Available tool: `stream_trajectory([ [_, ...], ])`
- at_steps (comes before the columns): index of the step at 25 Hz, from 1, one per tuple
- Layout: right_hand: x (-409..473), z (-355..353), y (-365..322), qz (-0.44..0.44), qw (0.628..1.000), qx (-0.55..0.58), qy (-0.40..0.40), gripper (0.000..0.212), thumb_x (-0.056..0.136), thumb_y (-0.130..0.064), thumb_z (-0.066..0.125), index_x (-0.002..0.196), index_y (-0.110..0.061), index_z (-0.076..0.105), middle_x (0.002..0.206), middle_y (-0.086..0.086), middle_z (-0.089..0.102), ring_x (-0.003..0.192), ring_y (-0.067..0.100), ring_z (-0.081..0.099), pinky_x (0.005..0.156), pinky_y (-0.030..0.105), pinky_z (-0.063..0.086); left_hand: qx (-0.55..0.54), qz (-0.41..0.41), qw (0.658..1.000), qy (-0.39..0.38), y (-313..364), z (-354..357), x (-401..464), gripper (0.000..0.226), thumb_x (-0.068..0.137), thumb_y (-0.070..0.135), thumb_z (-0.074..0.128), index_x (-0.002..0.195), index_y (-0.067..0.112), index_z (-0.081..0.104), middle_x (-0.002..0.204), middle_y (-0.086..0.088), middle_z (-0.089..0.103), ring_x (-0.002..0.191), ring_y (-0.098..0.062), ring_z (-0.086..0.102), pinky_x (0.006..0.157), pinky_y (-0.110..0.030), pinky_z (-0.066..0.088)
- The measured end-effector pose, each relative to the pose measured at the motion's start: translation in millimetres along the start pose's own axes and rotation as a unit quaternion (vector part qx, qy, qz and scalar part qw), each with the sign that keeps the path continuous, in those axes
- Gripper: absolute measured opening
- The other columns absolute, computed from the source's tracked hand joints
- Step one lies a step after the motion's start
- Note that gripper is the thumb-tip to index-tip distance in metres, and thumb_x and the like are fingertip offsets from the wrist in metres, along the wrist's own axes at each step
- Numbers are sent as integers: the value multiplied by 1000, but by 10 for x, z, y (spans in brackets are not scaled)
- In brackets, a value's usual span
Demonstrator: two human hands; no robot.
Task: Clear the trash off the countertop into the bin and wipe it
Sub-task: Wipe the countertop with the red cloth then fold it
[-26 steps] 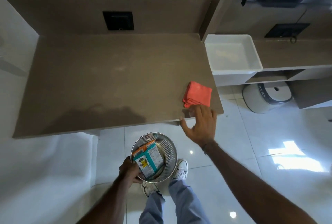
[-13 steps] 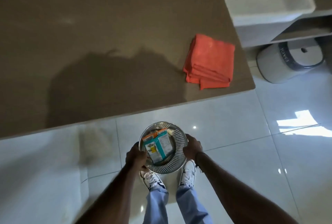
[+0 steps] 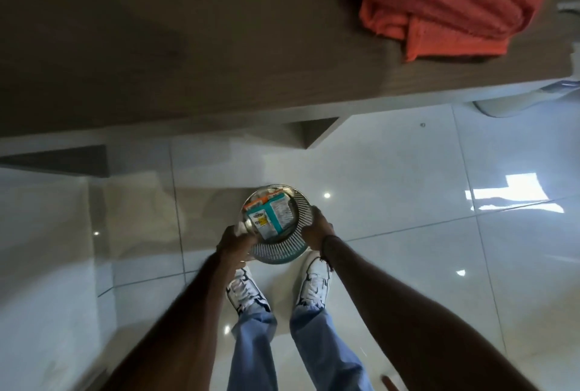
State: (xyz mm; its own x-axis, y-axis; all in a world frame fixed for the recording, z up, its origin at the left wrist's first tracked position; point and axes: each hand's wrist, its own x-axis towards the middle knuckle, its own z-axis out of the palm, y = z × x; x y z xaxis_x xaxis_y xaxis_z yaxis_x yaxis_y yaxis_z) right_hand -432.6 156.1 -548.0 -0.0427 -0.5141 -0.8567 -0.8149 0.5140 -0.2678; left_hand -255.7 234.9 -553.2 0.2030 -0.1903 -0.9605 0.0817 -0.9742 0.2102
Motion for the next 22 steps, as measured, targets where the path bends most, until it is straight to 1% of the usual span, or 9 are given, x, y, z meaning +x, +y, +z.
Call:
stream_trajectory([
  [4,-659,-375,-216,-29,999,-44,-13,39,89,-17,55,126,-17,66,125,15,70,116,34,64,95,32,52,145,81,986,-3,223,-179,-793,33,95,18,59,124,4,66,127,-28,68,117,-44,66,99,-48,55],
  [6,-1239,-627,-442,-64,996,-52,-18,35,88,-19,58,121,-18,70,122,14,71,114,32,65,92,31,51,217,123,968,21,357,-336,-1431,32,94,19,58,123,9,68,129,-21,70,120,-38,65,102,-42,55],
  [9,-2087,-1089,-788,-126,992,3,14,26,90,-13,58,112,-16,73,115,14,74,108,31,69,93,35,56,205,169,964,27,646,-566,-2345,30,90,16,60,118,13,70,122,-16,74,113,-35,69,98,-41,57],
  [10,-2330,-1250,-883,-143,989,29,27,25,90,-11,58,109,-15,74,111,14,75,105,31,71,93,38,57,184,184,965,20,750,-628,-2593,29,88,14,61,115,14,72,116,-16,76,104,-34,73,92,-41,61],
  [12,-2824,-1560,-1024,-187,977,76,63,22,89,-11,57,102,-16,75,101,9,77,94,28,74,90,42,59,149,217,965,0,973,-752,-3103,21,88,13,61,105,15,73,95,-11,81,72,-24,76,67,-34,63],
  [14,-3177,-1805,-1121,-252,954,84,142,18,87,-20,57,91,-25,74,85,-3,77,78,17,74,79,39,60,130,256,958,-24,1233,-829,-3454,15,91,15,58,97,12,72,73,-3,81,48,-16,69,43,-21,53],
  [16,-3422,-2040,-1202,-295,915,88,260,12,83,-32,55,84,-28,67,72,-8,72,67,9,68,64,35,58,117,300,945,-48,1530,-853,-3718,14,93,14,57,93,10,70,63,-2,79,39,-18,65,35,-17,44],
  [19,-3530,-2422,-1406,-308,874,124,355,11,81,-39,57,89,-31,60,73,-9,67,68,8,64,57,31,53,86,361,928,9,2041,-786,-3954,14,92,15,58,86,11,70,67,-6,76,46,-25,66,49,-29,53],
  [22,-3388,-2763,-1675,-229,919,142,289,39,80,-40,63,113,-21,56,85,-3,68,82,22,67,65,29,46,107,418,892,132,2530,-625,-3986,15,90,22,59,94,9,66,89,-17,77,80,-35,74,78,-46,63],
])
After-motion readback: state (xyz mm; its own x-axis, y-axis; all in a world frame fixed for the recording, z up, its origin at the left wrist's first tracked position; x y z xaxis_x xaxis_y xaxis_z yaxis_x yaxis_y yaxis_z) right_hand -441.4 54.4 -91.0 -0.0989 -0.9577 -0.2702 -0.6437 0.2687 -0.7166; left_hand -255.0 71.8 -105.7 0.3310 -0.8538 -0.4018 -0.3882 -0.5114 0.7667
